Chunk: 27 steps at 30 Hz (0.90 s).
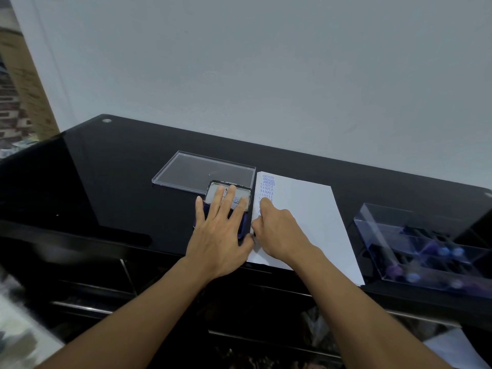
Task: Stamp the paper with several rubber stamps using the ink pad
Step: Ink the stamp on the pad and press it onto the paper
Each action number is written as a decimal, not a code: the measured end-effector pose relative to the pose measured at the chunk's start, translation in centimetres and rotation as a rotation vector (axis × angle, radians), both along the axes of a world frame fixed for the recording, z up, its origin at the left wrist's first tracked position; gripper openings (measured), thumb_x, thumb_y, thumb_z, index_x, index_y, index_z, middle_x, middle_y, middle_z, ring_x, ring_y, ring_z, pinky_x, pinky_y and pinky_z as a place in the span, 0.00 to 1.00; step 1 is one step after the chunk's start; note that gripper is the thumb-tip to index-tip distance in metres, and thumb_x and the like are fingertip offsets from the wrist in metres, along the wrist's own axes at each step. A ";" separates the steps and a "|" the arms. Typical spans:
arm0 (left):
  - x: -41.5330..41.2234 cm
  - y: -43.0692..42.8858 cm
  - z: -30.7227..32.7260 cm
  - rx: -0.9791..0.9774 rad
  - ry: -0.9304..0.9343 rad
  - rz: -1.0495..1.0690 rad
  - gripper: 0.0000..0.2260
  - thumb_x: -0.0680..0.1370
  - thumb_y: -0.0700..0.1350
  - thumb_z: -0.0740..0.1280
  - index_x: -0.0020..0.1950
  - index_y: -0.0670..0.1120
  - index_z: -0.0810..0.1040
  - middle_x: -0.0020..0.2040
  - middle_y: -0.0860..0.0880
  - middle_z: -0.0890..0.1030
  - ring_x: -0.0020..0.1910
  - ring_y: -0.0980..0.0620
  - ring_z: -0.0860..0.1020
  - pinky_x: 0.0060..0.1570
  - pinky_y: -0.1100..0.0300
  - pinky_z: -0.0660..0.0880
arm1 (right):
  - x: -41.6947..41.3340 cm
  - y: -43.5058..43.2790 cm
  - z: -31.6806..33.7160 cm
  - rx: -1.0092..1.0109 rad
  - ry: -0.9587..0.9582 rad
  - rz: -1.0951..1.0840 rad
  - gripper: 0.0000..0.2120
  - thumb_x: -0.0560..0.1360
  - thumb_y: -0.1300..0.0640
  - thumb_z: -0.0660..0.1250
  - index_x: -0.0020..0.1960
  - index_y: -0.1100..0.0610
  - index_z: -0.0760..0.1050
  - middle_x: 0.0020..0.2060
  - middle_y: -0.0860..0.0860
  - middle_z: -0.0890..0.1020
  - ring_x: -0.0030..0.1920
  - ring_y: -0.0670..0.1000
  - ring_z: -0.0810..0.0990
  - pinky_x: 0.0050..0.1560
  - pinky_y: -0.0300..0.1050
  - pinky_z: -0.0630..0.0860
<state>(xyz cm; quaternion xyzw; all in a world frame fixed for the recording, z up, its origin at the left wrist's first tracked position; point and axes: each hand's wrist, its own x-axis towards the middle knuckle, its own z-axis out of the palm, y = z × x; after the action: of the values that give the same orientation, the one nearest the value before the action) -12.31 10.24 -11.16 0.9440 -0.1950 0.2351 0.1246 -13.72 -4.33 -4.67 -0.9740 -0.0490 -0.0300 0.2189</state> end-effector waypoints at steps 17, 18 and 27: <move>0.0 0.0 -0.2 -0.005 -0.001 0.001 0.32 0.76 0.61 0.57 0.77 0.46 0.66 0.81 0.42 0.58 0.80 0.41 0.54 0.73 0.32 0.48 | -0.4 0.2 -0.3 -0.001 -0.017 -0.024 0.05 0.80 0.59 0.58 0.48 0.55 0.62 0.33 0.52 0.72 0.32 0.51 0.69 0.28 0.43 0.59; 0.0 0.0 -0.2 -0.007 0.001 0.001 0.32 0.77 0.62 0.57 0.77 0.46 0.65 0.81 0.42 0.58 0.81 0.41 0.53 0.73 0.32 0.48 | -0.5 0.2 -0.4 0.000 -0.021 -0.023 0.05 0.80 0.58 0.58 0.48 0.55 0.61 0.34 0.53 0.73 0.32 0.52 0.69 0.28 0.44 0.60; 0.0 -0.1 0.0 -0.015 0.005 -0.009 0.32 0.76 0.61 0.57 0.76 0.46 0.67 0.80 0.41 0.60 0.80 0.40 0.55 0.73 0.31 0.49 | -0.3 0.3 -0.1 -0.008 -0.020 -0.036 0.06 0.80 0.59 0.58 0.47 0.56 0.61 0.33 0.52 0.71 0.32 0.50 0.67 0.28 0.43 0.59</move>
<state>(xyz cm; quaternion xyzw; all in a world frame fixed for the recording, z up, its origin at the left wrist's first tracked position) -12.31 10.16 -11.16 0.9428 -0.1972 0.2335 0.1333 -14.01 -4.04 -4.74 -0.9753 -0.0337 -0.0435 0.2138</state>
